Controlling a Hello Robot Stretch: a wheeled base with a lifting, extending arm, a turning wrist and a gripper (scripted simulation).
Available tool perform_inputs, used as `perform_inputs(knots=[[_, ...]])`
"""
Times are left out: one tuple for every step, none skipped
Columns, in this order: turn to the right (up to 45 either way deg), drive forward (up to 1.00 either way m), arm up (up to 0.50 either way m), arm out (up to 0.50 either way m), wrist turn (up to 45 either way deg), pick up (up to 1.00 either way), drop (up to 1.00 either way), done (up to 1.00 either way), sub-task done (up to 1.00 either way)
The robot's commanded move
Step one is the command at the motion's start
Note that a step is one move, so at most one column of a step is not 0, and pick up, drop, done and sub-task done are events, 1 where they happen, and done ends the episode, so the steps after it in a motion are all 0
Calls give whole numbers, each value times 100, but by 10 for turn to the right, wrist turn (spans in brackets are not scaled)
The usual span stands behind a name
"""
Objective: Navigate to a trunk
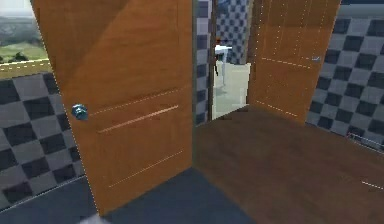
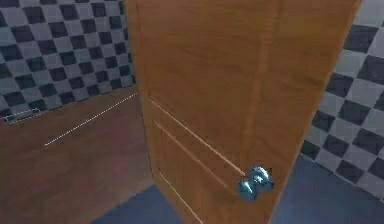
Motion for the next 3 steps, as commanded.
perform_inputs(knots=[[150,0,0,0,0,0,0,0,0],[0,100,0,0,0,0,0,0,0],[30,0,0,0,0,0,0,0,0]])
